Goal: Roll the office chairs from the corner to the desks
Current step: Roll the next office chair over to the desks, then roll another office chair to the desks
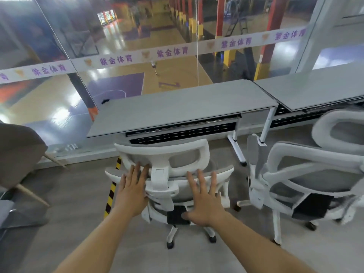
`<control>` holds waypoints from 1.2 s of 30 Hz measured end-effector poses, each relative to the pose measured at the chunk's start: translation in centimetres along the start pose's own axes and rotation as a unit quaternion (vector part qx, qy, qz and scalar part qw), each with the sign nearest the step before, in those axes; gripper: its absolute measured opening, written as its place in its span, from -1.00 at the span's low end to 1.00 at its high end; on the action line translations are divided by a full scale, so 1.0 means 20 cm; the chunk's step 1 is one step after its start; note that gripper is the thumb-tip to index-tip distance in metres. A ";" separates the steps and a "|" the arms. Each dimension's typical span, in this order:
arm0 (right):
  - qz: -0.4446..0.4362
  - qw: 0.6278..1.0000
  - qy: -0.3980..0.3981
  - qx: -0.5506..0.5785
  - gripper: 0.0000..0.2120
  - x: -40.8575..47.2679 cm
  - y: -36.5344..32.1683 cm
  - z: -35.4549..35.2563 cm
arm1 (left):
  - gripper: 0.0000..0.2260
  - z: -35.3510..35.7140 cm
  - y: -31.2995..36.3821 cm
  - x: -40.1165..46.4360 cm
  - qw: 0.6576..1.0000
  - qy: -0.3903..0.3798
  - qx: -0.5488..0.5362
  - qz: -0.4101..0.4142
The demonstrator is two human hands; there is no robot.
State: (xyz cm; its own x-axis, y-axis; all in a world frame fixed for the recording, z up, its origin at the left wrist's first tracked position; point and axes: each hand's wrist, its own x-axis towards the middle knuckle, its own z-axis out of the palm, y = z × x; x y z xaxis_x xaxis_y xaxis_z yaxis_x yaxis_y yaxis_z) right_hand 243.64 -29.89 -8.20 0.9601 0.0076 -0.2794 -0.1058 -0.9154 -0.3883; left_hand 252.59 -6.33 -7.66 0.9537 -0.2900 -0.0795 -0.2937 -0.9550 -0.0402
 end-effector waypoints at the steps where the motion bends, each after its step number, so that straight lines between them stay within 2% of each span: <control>1: 0.001 1.000 0.002 -0.001 0.17 0.05 -0.01 -0.01 | -0.12 -0.01 -0.01 0.06 1.000 -0.017 0.000 -0.006; 3: 0.011 1.000 0.001 0.005 0.17 0.14 -0.04 -0.03 | -0.10 -0.01 -0.05 0.16 0.999 -0.039 0.001 -0.018; 7: 0.040 0.999 0.004 0.009 0.14 0.28 -0.11 -0.05 | -0.11 -0.02 -0.10 0.30 0.999 -0.029 -0.011 -0.024; 14: 0.115 0.992 0.026 0.038 0.04 0.36 -0.23 -0.09 | -0.06 -0.05 -0.24 0.51 0.996 -0.050 -0.061 0.045; 16: 0.148 0.986 0.023 0.073 -0.02 0.30 -0.27 -0.07 | -0.07 -0.08 -0.28 0.52 0.992 -0.058 -0.080 0.080; 18: 0.189 0.980 0.023 0.061 -0.10 0.19 -0.31 0.01 | -0.10 -0.11 -0.32 0.49 0.986 -0.064 -0.116 0.104; 22: 0.260 0.961 0.097 0.019 -0.22 -0.19 -0.40 0.22 | -0.14 -0.09 -0.31 0.22 0.964 -0.014 -0.210 0.161; 24: 0.304 0.944 0.124 0.025 -0.25 -0.41 -0.47 0.31 | -0.16 -0.07 -0.24 0.02 0.947 -0.019 -0.233 0.218; 27: 0.398 0.902 0.158 0.052 -0.27 -0.75 -0.54 0.45 | -0.22 -0.02 -0.04 -0.23 0.920 -0.096 -0.220 0.311; 29: 0.468 0.859 0.182 0.104 -0.28 -1.01 -0.58 0.56 | -0.24 0.03 0.11 -0.40 0.900 -0.163 -0.180 0.361; 32: 0.564 0.774 0.221 0.184 -0.28 -1.43 -0.65 0.75 | -0.27 0.07 0.35 -0.69 0.856 -0.228 -0.140 0.441; 36: 0.668 0.650 0.266 0.244 -0.29 -2.03 -0.76 0.96 | -0.33 0.05 0.68 -1.20 0.764 -0.263 -0.105 0.580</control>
State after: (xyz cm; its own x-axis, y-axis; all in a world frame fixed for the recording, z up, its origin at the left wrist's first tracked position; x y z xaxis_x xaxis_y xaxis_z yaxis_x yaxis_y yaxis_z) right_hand 201.34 -8.56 -7.84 -0.1347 -0.9229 -0.3606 -0.8824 0.2773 -0.3802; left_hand 225.56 -12.36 -7.28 -0.1146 -0.9362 -0.3321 -0.8519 -0.0793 0.5176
